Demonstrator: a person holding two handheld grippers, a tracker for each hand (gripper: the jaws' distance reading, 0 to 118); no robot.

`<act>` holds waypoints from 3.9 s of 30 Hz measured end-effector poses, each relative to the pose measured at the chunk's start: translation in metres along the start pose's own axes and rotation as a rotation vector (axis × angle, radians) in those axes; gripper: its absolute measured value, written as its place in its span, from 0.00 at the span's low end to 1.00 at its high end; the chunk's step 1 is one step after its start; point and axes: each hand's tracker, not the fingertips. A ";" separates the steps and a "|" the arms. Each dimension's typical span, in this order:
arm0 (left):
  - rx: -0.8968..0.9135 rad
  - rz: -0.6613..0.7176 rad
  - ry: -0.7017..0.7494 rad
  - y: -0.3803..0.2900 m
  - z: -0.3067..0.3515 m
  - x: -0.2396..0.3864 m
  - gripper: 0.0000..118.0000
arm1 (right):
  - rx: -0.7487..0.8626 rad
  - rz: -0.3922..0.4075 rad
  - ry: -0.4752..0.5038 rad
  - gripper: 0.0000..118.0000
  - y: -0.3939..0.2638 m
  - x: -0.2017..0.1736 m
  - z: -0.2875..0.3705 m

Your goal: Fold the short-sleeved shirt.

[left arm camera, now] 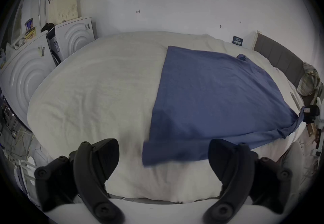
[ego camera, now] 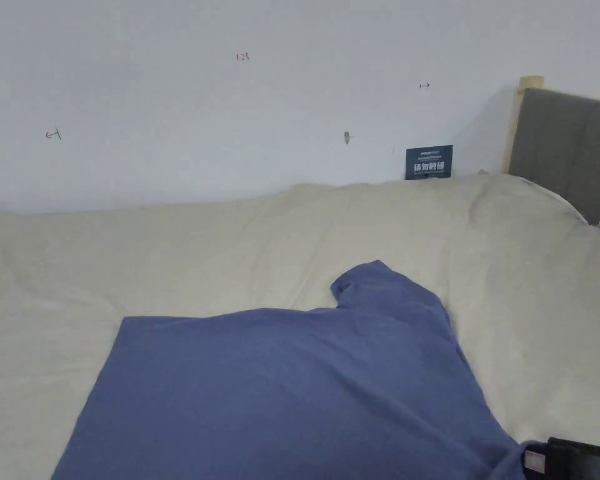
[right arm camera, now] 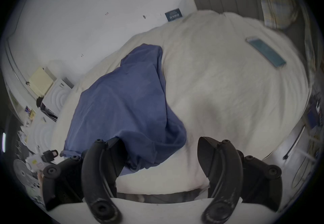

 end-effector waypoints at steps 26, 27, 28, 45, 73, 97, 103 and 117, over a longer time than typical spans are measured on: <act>0.075 0.005 -0.046 0.099 -0.056 0.103 0.00 | -0.019 0.150 0.044 0.00 0.125 -0.050 -0.107; 0.078 0.009 -0.045 0.102 -0.059 0.104 0.00 | -0.034 0.153 0.034 0.00 0.137 -0.050 -0.120; 0.091 0.013 -0.050 0.103 -0.062 0.103 0.00 | -0.039 0.161 0.041 0.00 0.150 -0.052 -0.132; 0.044 0.050 0.027 0.110 -0.093 0.086 0.00 | -0.284 0.121 -0.159 0.46 0.285 -0.045 -0.333; -0.144 -0.022 -0.032 0.319 -0.310 0.046 0.90 | -0.207 0.247 -0.105 0.02 0.291 -0.067 -0.283; -0.045 -0.196 0.021 0.318 -0.262 0.057 0.03 | -0.116 0.207 -0.037 0.02 0.320 -0.084 -0.227; 0.070 -0.134 0.017 0.343 -0.187 0.052 0.03 | -0.043 0.195 0.004 0.02 0.346 -0.103 -0.173; 0.356 -0.106 0.060 0.464 -0.048 0.061 0.03 | 0.206 0.167 0.036 0.02 0.482 -0.176 -0.043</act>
